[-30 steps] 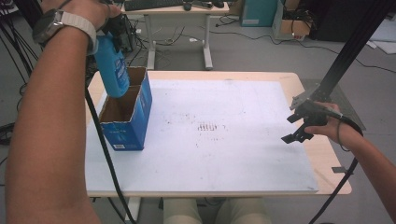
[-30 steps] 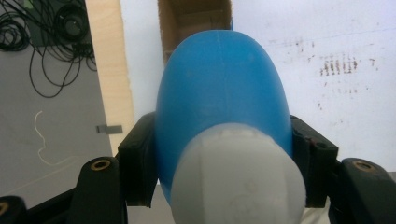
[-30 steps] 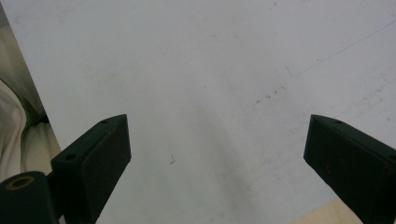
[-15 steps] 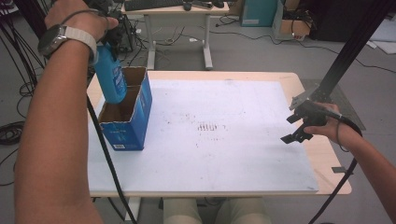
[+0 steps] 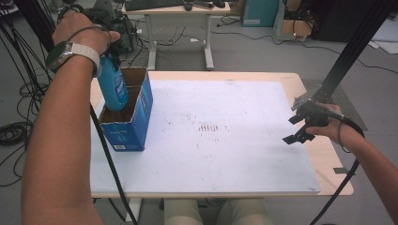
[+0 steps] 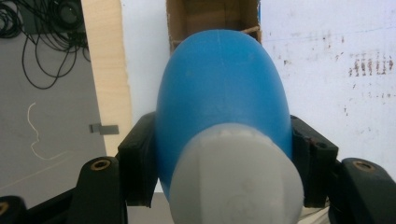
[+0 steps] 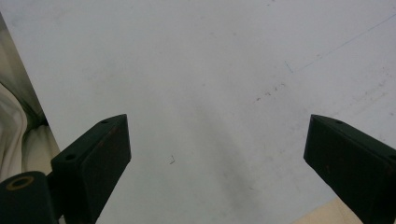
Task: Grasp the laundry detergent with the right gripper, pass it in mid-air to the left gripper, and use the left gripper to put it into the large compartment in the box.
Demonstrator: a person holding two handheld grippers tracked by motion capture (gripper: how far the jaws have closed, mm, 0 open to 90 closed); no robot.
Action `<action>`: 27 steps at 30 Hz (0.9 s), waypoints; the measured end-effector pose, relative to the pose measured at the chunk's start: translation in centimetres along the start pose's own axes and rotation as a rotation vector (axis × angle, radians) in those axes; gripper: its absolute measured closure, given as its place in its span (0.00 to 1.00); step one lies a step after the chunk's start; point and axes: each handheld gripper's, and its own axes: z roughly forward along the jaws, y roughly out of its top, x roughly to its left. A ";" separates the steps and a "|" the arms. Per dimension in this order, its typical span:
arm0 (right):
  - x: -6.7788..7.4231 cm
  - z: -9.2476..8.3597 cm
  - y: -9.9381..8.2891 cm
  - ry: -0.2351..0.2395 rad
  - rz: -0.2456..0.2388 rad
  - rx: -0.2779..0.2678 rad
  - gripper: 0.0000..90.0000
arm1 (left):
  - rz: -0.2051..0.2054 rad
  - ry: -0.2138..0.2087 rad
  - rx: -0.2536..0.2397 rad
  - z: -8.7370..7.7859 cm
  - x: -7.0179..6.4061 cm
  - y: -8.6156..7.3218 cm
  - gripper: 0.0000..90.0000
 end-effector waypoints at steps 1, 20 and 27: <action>0.0 0.0 0.0 -0.001 0.005 0.001 0.08 | -0.001 -0.004 -0.001 0.1 0.0 0.0 0.42; -0.1 0.2 -0.2 -0.001 0.003 -0.001 0.08 | -0.001 -0.014 0.004 3.9 -0.1 -0.2 0.42; -0.1 0.1 -0.3 -0.001 0.009 -0.004 0.08 | 0.008 -0.016 0.013 6.1 -0.2 -0.2 0.42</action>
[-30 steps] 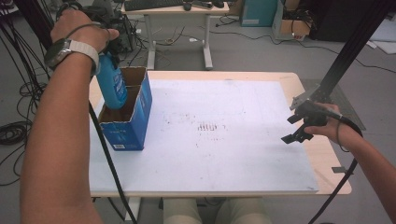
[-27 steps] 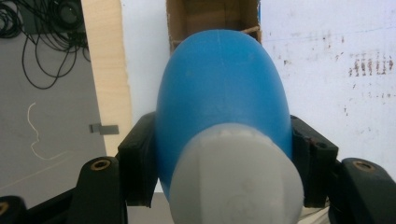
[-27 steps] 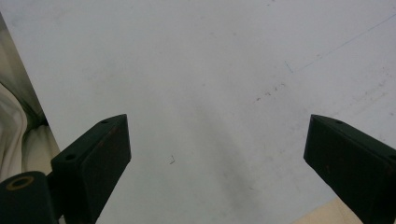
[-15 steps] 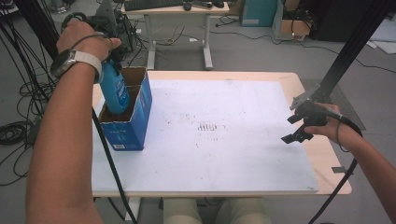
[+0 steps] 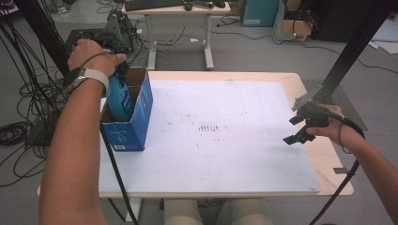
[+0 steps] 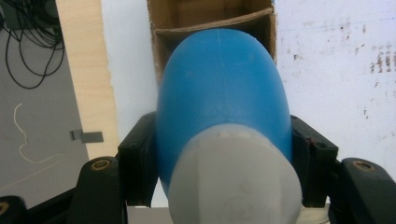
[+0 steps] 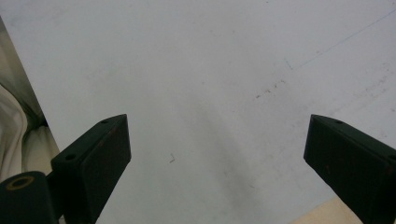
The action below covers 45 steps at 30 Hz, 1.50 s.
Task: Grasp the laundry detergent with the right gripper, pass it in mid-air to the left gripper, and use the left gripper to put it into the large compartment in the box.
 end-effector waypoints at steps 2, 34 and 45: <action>0.0 0.0 0.0 -0.002 0.006 0.003 0.08 | 0.002 -0.002 0.004 0.6 0.0 0.0 0.42; -0.1 0.5 -0.1 0.008 0.011 0.009 0.08 | 0.022 0.014 0.026 7.0 -0.3 -0.5 0.42; -0.1 0.6 -0.3 0.008 0.016 0.011 0.08 | 0.024 0.009 0.038 8.7 -0.4 -0.6 0.42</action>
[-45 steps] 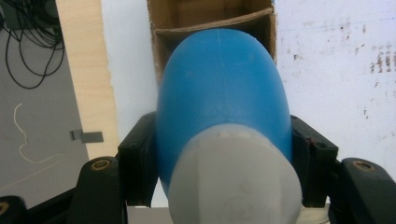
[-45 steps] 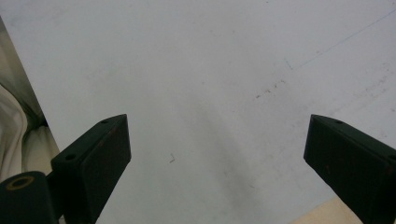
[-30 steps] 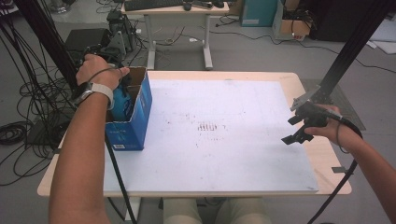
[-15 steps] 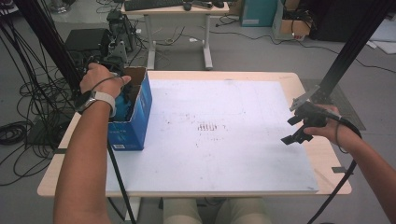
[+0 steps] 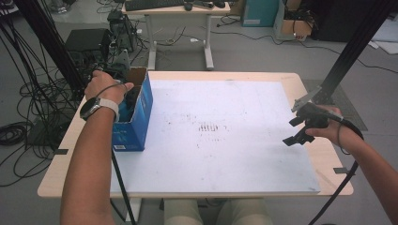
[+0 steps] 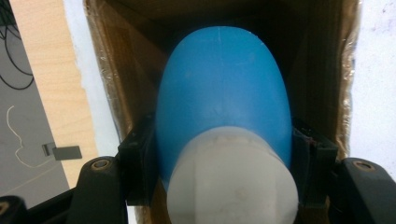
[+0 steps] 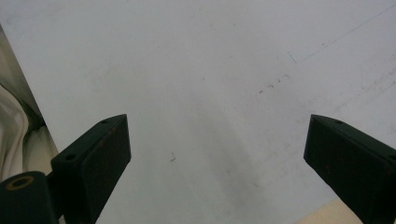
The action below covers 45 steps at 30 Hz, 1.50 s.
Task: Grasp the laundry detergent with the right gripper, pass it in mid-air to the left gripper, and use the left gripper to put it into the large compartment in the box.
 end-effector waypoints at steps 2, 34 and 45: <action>0.0 0.0 0.0 0.001 0.001 0.000 0.08 | 0.001 0.005 -0.002 0.3 -0.1 0.0 0.42; 0.1 0.2 0.1 0.004 0.002 0.001 0.08 | 0.004 -0.003 0.001 0.6 0.2 -0.2 0.41; 0.2 0.3 0.1 0.006 -0.001 0.002 0.08 | 0.003 0.000 0.002 0.6 0.2 -0.2 0.41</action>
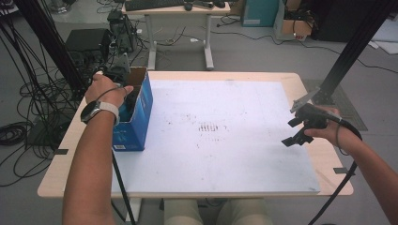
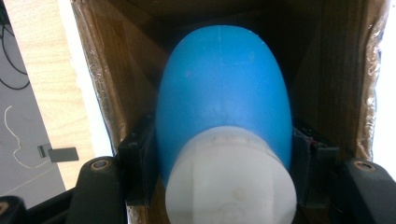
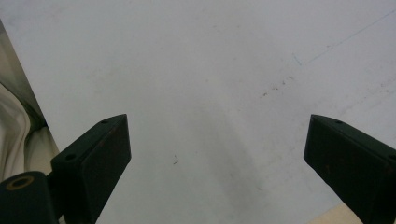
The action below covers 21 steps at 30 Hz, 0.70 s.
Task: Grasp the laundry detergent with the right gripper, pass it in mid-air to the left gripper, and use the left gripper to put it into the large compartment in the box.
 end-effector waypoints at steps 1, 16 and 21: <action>0.0 0.0 0.0 0.000 0.000 0.000 0.08 | -0.011 -0.004 -0.001 0.0 -0.1 0.0 0.41; 0.0 0.0 0.0 0.001 -0.001 -0.003 0.08 | -0.004 0.003 0.004 0.0 0.0 0.0 0.41; 0.0 0.0 0.0 0.001 -0.001 -0.003 0.08 | -0.005 0.003 0.004 0.0 0.0 0.0 0.41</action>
